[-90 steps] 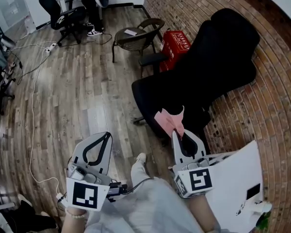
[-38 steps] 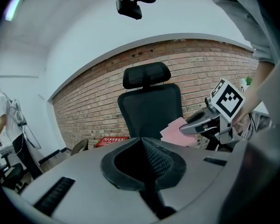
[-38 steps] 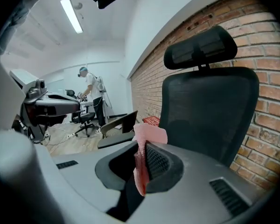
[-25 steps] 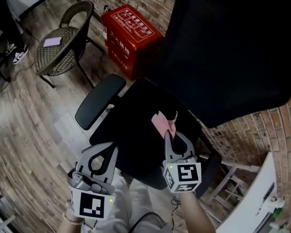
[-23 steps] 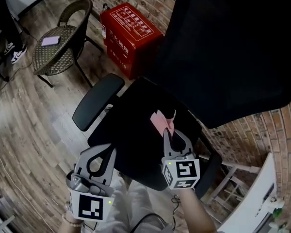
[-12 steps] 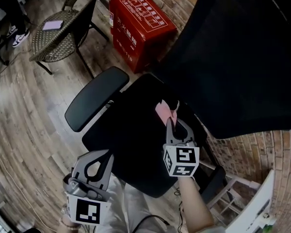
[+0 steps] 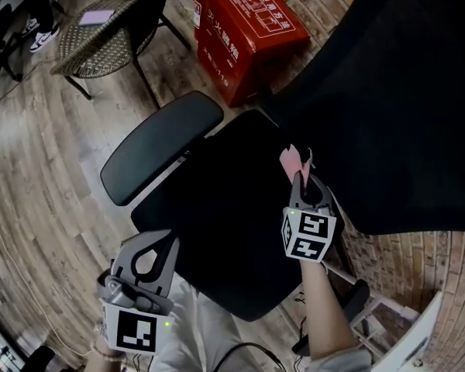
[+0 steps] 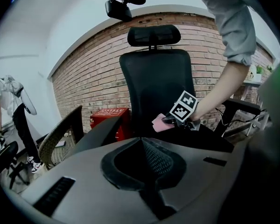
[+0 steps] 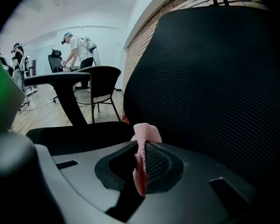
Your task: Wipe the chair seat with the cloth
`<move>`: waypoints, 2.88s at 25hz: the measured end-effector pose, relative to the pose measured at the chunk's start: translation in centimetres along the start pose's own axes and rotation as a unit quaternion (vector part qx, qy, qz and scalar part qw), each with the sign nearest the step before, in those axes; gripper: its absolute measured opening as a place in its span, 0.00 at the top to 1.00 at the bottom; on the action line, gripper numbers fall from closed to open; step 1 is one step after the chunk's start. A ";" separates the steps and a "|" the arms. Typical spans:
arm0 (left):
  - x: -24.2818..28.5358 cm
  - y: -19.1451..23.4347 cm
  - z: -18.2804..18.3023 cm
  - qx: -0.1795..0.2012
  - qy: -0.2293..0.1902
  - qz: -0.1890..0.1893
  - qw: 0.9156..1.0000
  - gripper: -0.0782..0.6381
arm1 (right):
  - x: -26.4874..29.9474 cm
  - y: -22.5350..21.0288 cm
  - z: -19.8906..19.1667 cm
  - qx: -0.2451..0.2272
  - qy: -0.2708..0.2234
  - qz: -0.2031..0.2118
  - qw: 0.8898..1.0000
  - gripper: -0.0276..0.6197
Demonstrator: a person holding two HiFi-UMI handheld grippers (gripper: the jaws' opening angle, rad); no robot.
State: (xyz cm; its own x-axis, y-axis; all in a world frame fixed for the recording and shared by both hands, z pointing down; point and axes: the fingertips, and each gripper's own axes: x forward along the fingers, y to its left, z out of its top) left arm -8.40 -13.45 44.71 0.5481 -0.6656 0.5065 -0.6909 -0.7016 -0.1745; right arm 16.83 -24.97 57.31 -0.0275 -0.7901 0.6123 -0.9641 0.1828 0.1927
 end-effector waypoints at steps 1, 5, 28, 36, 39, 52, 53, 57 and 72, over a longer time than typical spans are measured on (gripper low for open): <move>0.1 0.0 -0.2 0.000 0.001 0.001 1.000 0.87 | 0.4 -0.4 -0.3 -0.003 0.004 -0.010 1.000 0.87; 0.2 0.3 -1.1 -0.003 0.005 0.004 1.000 0.87 | 2.0 -0.8 -2.2 -0.002 0.031 -0.031 0.999 0.87; -1.6 0.4 -3.5 -0.024 0.014 0.012 1.000 0.87 | 3.9 18.0 -0.3 -0.042 0.017 0.164 0.986 0.87; -2.1 0.8 -3.7 -0.021 0.015 0.015 1.000 0.87 | 0.8 25.6 0.4 -0.072 0.000 0.247 0.966 0.87; -2.2 1.1 -3.7 -0.014 0.015 0.016 1.000 0.87 | 0.1 26.9 0.2 -0.091 0.000 0.264 0.960 0.87; -0.5 -0.3 -3.1 -0.003 0.014 0.000 1.000 0.87 | 1.5 18.7 -3.5 -0.086 0.037 0.188 0.978 0.87; -0.3 -0.5 -2.9 -0.003 0.014 -0.002 1.000 0.87 | 1.6 17.7 -4.0 -0.082 0.041 0.180 0.979 0.87; 0.6 -1.4 -2.2 0.000 0.010 -0.014 1.000 0.87 | 1.9 13.3 -5.7 -0.063 0.054 0.146 0.986 0.87; 4.0 -3.0 -0.9 0.005 0.000 -0.036 0.999 0.87 | 0.0 -5.3 -12.4 0.017 0.117 -0.036 0.992 0.87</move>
State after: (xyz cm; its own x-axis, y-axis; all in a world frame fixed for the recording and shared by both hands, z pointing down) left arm -4.53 -13.76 48.02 0.5960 -0.6132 0.5184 -0.6444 -0.7504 -0.1469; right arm 25.24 -18.72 65.83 0.0999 -0.6423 0.7599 -0.9698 0.1081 0.2188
